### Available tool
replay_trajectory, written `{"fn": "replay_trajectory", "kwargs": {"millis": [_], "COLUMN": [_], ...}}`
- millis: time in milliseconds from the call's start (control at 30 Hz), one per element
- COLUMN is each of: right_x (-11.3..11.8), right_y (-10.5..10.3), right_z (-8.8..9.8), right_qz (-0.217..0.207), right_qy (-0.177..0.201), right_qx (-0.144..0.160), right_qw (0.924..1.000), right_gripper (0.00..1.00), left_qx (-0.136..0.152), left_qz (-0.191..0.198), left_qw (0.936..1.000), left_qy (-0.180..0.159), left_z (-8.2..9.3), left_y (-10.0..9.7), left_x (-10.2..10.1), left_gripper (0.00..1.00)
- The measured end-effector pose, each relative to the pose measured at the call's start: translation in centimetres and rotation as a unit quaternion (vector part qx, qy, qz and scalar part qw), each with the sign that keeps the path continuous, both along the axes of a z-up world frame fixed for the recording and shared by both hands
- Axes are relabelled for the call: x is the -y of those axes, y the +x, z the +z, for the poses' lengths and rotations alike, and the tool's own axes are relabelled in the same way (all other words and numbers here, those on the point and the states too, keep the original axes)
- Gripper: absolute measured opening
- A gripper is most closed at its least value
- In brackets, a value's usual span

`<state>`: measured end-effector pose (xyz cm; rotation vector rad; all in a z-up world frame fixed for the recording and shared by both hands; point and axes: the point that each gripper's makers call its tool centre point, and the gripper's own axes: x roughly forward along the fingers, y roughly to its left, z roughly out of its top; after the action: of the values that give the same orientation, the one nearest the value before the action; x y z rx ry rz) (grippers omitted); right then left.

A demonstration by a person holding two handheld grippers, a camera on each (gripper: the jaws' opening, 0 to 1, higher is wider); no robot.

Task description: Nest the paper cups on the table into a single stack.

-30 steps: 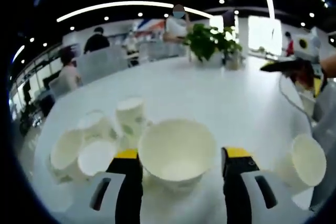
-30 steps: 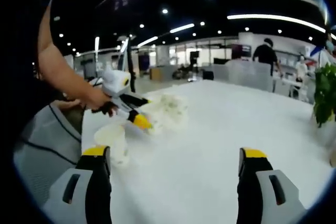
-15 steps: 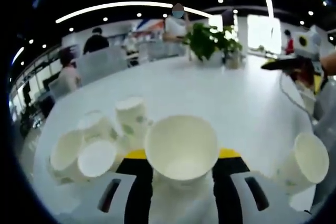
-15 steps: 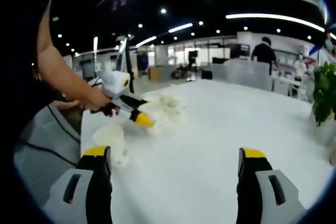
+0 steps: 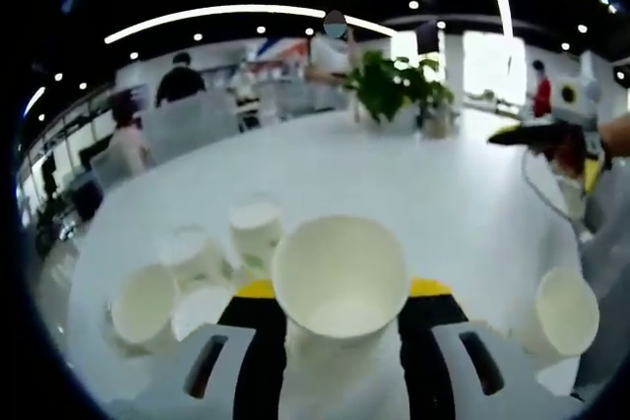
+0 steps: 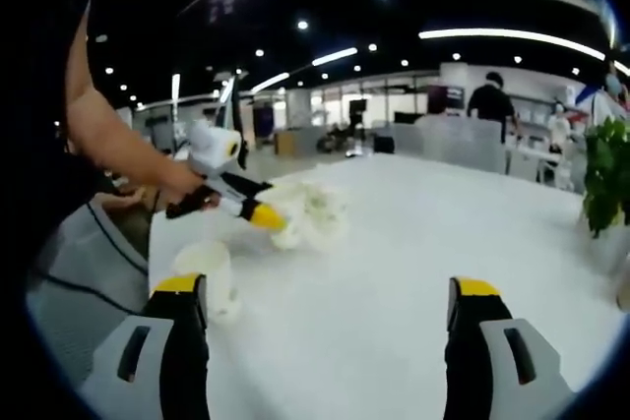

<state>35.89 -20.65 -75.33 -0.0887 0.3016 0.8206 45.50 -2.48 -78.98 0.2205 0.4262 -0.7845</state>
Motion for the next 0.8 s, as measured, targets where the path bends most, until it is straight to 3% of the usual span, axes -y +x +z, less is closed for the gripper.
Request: {"fn": "replay_trajectory", "kwargs": {"millis": [567,800], "right_x": [0.0,1.8], "right_y": [-0.4,-1.2], "right_z": [0.4,0.7], "right_qz": [0.019,0.011], "right_qy": [-0.016,-0.018], "right_qx": [0.003,0.000], "right_qw": [0.9997,0.9998], "right_gripper": [1.00,1.00], "left_qx": [0.015,0.017], "left_qz": [-0.033,-0.031], "left_qw": [0.9992,0.9994], "left_qy": [0.013,0.002], "left_z": [3.8,6.8], "left_y": [0.8,1.1], "left_x": [-0.6,-0.2], "left_gripper": [0.42,0.43]}}
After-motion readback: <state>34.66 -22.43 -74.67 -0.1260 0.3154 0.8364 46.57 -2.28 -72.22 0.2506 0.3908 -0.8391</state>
